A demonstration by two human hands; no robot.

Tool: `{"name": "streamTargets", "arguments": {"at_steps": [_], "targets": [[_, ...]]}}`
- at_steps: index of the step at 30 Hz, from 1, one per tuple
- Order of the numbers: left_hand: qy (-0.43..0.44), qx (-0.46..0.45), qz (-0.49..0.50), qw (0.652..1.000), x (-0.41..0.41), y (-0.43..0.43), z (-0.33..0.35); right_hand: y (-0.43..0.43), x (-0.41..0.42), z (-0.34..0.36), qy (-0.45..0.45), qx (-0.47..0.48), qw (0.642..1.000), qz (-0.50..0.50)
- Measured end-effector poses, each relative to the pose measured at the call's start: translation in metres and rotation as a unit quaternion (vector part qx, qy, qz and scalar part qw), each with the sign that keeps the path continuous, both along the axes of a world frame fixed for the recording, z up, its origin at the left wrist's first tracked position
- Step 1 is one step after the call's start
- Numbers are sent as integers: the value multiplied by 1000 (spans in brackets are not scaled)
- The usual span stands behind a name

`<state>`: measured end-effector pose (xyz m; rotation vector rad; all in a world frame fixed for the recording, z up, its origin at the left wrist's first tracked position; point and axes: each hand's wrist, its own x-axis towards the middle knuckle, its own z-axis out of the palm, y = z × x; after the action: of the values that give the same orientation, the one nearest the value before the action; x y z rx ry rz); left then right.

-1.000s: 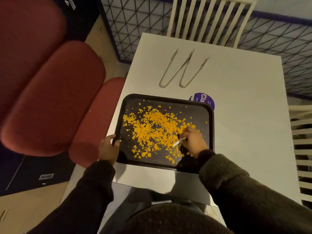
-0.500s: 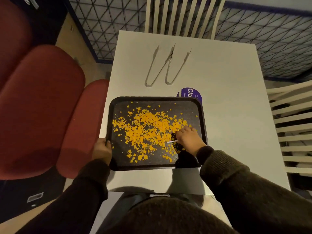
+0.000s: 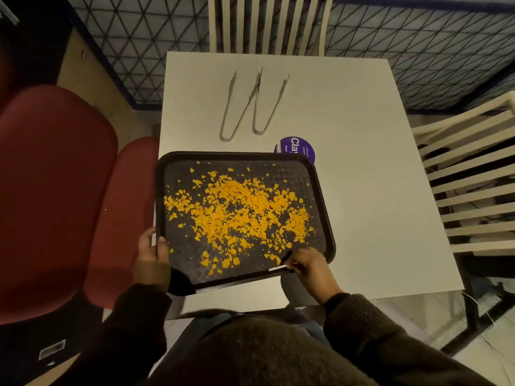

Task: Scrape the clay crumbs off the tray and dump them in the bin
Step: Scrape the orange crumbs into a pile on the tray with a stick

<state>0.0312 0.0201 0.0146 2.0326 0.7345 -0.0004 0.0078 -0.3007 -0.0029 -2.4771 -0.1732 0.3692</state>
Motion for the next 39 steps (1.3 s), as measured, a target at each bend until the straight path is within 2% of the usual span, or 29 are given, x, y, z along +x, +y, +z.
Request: {"name": "streamTargets", "arguments": {"at_steps": [3,8,11,13,15,17,21,23,28,32,36,37,39], "targets": [[1,-14,4,1000,1,6,4,-3,-2,-3,-4,-48,999,12],[-6,-14,2,1000,2,7,14,-10,10,-9,11,-37,995,-97],[-7,-10,-2,1000,2,8,16,-12,27,-9,64,-18,979,-194],[-7,-11,3,1000,3,8,17,-15,34,-8,69,-15,975,-212],[-7,-12,1,1000,5,8,16,-19,33,-2,52,-8,985,-167],[-8,-10,6,1000,7,10,14,-27,26,5,39,-11,997,-67],[5,-4,10,1000,8,15,7,-46,18,11,23,-106,990,96],[2,-4,13,1000,7,17,5,-49,18,9,47,-127,983,123],[-6,-10,15,1000,7,14,7,-28,15,4,23,-72,990,122],[-14,6,4,1000,6,11,13,-5,17,1,6,-31,999,34],[-21,6,-2,1000,5,11,14,3,38,-3,48,-20,984,-173],[-21,11,-1,1000,5,11,14,2,43,-4,63,-22,977,-201],[-21,18,-4,1000,5,11,17,2,47,-2,74,-32,977,-198]]}}
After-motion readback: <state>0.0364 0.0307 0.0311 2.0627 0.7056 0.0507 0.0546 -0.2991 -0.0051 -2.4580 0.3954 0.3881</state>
